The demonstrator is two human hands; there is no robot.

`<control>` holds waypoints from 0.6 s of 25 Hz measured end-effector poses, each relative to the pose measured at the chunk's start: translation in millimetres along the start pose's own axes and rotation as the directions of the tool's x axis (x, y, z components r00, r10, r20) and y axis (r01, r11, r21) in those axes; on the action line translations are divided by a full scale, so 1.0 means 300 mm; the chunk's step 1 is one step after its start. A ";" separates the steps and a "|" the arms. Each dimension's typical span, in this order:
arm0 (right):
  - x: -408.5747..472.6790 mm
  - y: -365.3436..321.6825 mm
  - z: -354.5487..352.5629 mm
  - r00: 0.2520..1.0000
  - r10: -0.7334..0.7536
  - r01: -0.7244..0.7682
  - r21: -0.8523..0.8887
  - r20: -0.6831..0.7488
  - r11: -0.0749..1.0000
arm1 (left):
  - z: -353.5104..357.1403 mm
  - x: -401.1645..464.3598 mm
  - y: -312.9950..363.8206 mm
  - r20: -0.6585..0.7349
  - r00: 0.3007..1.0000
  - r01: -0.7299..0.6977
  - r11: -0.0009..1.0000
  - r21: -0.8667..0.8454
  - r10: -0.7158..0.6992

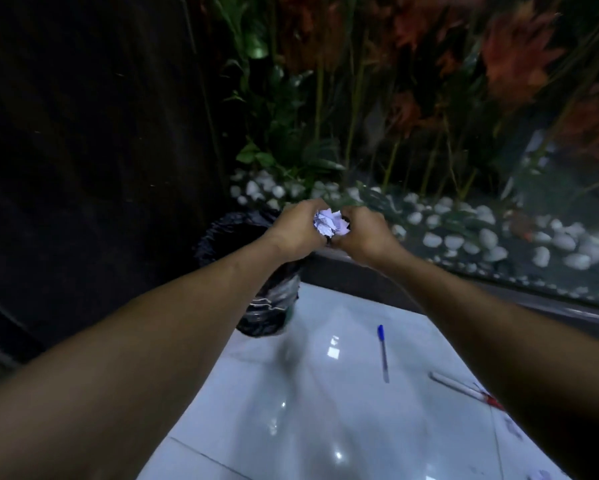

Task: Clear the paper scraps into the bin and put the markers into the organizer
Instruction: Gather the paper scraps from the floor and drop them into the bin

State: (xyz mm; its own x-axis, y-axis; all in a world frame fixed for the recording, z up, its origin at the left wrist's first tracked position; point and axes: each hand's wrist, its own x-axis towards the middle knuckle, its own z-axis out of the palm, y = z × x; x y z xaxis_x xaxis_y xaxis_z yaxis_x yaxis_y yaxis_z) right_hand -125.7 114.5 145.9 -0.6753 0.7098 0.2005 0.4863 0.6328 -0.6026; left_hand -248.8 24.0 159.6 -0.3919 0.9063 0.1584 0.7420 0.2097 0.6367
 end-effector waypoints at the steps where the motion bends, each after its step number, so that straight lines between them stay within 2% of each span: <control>1: 0.020 -0.040 0.024 1.000 -0.005 0.005 0.017 -0.011 1.000 | -0.038 -0.003 -0.025 -0.013 1.000 0.011 1.000 -0.001 -0.011; 5: 0.092 -0.182 0.163 0.999 0.026 -0.029 0.084 0.036 0.996 | -0.144 -0.013 -0.195 -0.068 0.989 0.130 0.991 -0.010 -0.131; 7: 0.117 -0.217 0.232 0.996 0.018 -0.022 0.046 0.089 0.999 | -0.162 -0.026 -0.274 -0.073 0.979 0.190 0.982 -0.003 -0.189; 11: 0.140 -0.257 0.328 0.967 0.022 -0.005 -0.066 0.252 0.998 | -0.183 -0.053 -0.393 0.016 0.940 0.337 0.937 0.095 -0.340; 13: 0.141 -0.254 0.327 0.961 0.016 0.003 -0.066 0.278 0.998 | -0.184 -0.059 -0.412 0.088 0.910 0.395 0.912 0.108 -0.405; 15: 0.130 -0.242 0.300 0.958 -0.008 0.039 -0.105 0.286 0.994 | -0.181 -0.059 -0.403 0.115 0.905 0.398 0.911 0.107 -0.409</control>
State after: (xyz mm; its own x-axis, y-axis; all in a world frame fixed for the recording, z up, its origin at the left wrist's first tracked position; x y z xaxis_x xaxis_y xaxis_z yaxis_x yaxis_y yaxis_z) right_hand -237.2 68.3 127.9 -0.8093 0.5869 -0.0240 0.5149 0.6891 -0.5100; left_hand -361.1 -37.4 120.9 -0.5958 0.7767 -0.2045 0.5781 0.5914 0.5621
